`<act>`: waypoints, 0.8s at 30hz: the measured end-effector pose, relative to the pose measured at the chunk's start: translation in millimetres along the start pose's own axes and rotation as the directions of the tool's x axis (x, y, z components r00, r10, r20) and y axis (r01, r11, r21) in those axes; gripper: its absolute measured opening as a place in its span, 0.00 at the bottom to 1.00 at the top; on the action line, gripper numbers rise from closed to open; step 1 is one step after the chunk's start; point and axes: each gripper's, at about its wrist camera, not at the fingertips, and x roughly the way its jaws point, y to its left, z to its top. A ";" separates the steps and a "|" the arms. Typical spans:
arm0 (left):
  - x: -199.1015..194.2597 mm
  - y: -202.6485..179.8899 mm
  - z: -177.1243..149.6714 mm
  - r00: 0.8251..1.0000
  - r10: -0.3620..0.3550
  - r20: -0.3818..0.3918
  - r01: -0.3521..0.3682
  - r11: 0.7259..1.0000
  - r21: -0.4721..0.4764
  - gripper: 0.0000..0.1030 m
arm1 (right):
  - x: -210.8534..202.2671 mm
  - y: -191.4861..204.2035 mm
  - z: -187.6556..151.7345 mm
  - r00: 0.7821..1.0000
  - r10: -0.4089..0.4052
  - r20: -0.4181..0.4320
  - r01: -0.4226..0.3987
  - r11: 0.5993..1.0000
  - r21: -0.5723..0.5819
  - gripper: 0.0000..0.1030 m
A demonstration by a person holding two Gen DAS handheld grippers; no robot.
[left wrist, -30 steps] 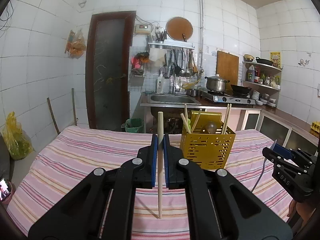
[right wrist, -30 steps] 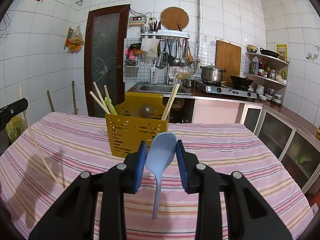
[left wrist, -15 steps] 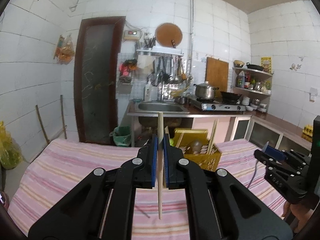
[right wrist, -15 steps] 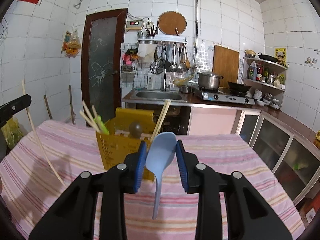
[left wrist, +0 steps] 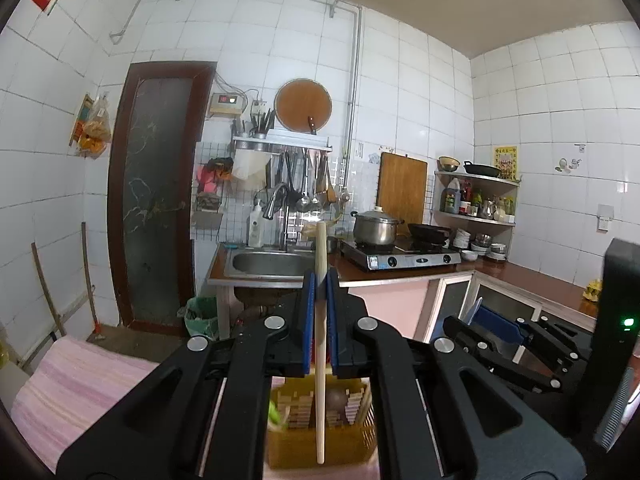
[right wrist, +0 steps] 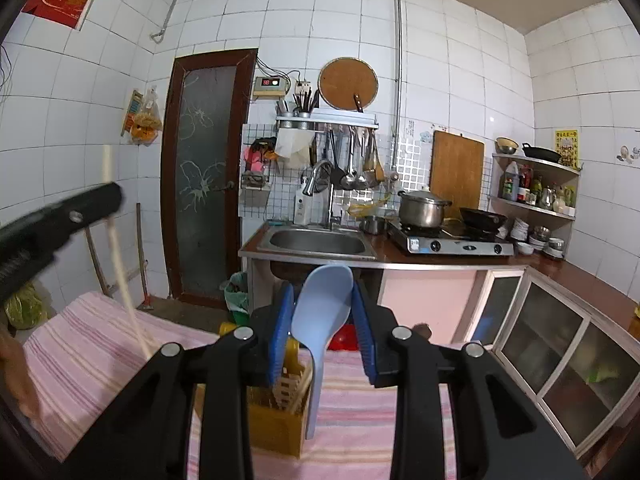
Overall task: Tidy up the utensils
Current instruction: 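Lower the blue spoon and chopstick into the caddy and open both tools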
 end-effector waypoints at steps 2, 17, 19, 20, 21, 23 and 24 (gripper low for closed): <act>17.7 -1.5 0.6 1.000 0.009 0.004 -0.009 1.000 0.011 0.04 | 12.1 0.6 6.0 1.000 0.004 0.007 -0.004 1.000 -0.002 0.29; 121.2 28.1 -73.9 0.985 0.090 -0.148 -0.083 0.995 0.051 0.04 | 120.3 4.0 -60.2 0.980 0.079 -0.180 -0.071 0.996 0.052 0.30; 121.4 34.8 -77.3 0.980 0.084 -0.180 -0.079 0.996 0.036 0.04 | 126.9 4.9 -70.0 0.972 0.079 -0.222 -0.071 0.996 0.046 0.30; 119.5 37.5 -76.8 0.979 0.085 -0.188 -0.081 0.996 0.031 0.04 | 128.2 4.1 -74.3 0.966 0.082 -0.243 -0.072 0.996 0.048 0.34; 115.6 39.6 -74.8 0.976 0.089 -0.198 -0.084 0.996 0.033 0.04 | 127.2 3.5 -76.1 0.964 0.077 -0.256 -0.067 0.997 0.049 0.51; 103.6 41.7 -70.3 0.974 0.100 -0.202 -0.093 0.995 0.043 0.20 | 119.1 -2.1 -77.0 0.962 0.062 -0.264 -0.049 0.997 0.056 0.68; 92.9 42.6 -65.9 0.974 0.111 -0.198 -0.103 0.994 0.048 0.32 | 113.3 -5.4 -76.7 0.962 0.059 -0.265 -0.044 0.997 0.060 0.68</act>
